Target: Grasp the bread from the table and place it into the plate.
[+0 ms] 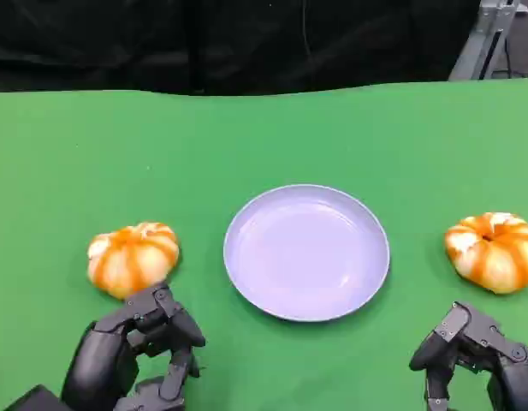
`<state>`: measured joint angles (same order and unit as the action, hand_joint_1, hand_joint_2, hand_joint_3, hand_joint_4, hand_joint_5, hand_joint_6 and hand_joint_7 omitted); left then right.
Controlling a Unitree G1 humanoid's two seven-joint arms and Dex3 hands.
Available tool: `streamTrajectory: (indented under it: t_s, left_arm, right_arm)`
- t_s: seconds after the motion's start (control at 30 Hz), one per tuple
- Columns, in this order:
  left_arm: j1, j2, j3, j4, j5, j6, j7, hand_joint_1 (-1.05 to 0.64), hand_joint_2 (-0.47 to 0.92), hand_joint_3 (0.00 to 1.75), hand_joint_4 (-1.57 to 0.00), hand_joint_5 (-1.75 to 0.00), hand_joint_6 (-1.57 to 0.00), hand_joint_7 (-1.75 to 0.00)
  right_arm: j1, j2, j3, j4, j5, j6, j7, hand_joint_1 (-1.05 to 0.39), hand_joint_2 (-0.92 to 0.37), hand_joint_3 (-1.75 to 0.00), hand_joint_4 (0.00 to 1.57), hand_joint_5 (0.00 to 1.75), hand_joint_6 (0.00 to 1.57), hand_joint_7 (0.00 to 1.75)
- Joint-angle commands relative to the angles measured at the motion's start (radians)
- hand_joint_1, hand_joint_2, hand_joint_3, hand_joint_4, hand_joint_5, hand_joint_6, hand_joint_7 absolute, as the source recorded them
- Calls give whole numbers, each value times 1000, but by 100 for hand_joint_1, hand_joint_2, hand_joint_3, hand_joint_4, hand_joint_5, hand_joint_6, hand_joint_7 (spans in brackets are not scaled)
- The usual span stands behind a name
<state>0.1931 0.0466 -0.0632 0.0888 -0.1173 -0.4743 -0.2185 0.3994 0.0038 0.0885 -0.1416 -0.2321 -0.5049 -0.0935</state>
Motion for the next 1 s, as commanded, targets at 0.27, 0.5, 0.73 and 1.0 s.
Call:
streamTrajectory:
  t_s: [0.27,0.5,0.73,1.0]
  left_arm:
    - [-15,13,14,14,10,-5,-8,-7,50,120,-73,-173,-73,-152]
    - [-11,12,16,7,2,2,-13,-6,49,123,-73,-173,-72,-153]
    - [-17,8,23,8,11,-23,-9,-5,55,106,-75,-134,-75,-110]
    - [-22,38,33,-54,140,34,47,-5,73,64,-68,-88,-75,-43]
  right_arm:
    - [-11,-6,-7,8,8,-10,-7,-5,-38,-147,81,175,68,156]
    - [-7,-6,-6,2,10,-7,-5,-6,-37,-148,81,175,68,157]
    - [-3,-2,-4,-6,11,-2,-6,-6,-38,-148,81,175,68,157]
    - [6,-2,-2,-18,5,3,-6,-7,-38,-147,82,175,68,157]
